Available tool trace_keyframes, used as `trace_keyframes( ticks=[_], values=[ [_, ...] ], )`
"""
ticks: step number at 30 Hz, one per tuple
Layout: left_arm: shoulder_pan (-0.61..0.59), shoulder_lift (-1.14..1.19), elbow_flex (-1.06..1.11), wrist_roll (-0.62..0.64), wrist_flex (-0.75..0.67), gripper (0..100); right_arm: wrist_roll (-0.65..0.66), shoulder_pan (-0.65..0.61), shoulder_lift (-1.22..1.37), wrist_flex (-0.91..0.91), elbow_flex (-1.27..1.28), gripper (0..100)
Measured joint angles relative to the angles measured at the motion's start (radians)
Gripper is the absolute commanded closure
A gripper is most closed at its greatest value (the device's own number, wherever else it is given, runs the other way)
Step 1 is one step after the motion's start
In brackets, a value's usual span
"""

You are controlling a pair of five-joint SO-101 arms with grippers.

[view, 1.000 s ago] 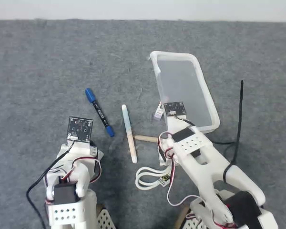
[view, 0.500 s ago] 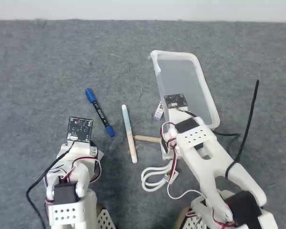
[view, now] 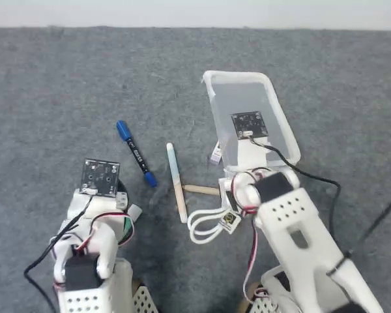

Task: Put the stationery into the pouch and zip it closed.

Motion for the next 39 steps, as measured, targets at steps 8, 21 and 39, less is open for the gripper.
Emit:
trace_keyframes(
  ticks=[8, 21, 39],
  values=[
    [0.087, 0.000, -0.075, 0.002, 0.002, 82, 0.021, 0.002, -0.175, 0.002, 0.006, 99.2],
    [0.141, 0.000, -0.078, 0.181, -0.069, 72, 0.282, 0.006, -0.459, -0.008, 0.046, 99.2],
    [0.499, 0.000, -0.078, 0.285, -0.282, 72, 0.516, -0.018, -0.519, -0.068, 0.046, 99.2]
  ],
)
